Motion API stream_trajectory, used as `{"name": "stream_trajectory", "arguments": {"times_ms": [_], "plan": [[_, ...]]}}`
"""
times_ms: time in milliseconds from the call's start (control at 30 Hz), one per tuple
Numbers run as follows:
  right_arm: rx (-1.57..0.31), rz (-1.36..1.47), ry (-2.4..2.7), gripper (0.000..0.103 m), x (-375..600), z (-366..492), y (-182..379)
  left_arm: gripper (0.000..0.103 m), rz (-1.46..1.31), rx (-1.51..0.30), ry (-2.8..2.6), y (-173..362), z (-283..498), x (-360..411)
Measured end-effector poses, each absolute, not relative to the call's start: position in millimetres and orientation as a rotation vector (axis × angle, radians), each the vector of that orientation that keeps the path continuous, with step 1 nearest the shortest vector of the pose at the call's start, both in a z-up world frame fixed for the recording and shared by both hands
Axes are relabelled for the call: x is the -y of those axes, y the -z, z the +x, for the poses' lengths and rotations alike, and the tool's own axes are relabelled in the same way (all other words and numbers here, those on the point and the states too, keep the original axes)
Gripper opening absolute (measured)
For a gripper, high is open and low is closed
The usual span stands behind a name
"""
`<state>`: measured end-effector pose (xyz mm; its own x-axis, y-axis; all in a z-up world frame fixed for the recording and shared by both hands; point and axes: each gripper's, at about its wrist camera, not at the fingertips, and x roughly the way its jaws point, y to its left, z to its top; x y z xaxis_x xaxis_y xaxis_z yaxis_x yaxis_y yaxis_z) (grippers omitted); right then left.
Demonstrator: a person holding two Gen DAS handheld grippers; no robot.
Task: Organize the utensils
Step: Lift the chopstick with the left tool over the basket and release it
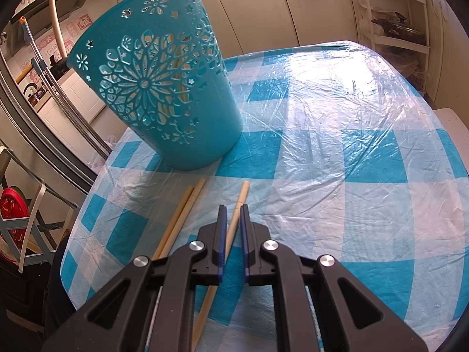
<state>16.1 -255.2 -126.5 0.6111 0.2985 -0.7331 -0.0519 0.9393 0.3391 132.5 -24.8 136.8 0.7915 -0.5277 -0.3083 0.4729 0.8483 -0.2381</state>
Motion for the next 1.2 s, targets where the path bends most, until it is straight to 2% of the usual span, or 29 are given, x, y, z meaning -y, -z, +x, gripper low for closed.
{"name": "stream_trajectory", "arguments": {"times_ms": [367,733,967,1067,1133,1200], "plan": [[-0.893,0.300,-0.207,0.010,255,16,126,0.006,-0.140,-0.359,0.537,-144,144,33],[-0.892,0.300,-0.208,0.011,255,15,126,0.006,-0.050,-0.499,0.470,-65,173,57],[-0.892,0.301,-0.207,0.011,255,15,126,0.007,-0.019,-0.585,0.471,-33,182,59],[-0.892,0.302,-0.207,0.011,255,15,125,0.024,-0.011,-0.581,0.451,-31,176,53],[-0.892,0.302,-0.208,0.011,254,15,125,0.046,-0.025,-0.563,0.420,-31,168,42],[-0.892,0.300,-0.207,0.011,254,15,125,0.051,-0.046,-0.547,0.392,-31,160,30]]}}
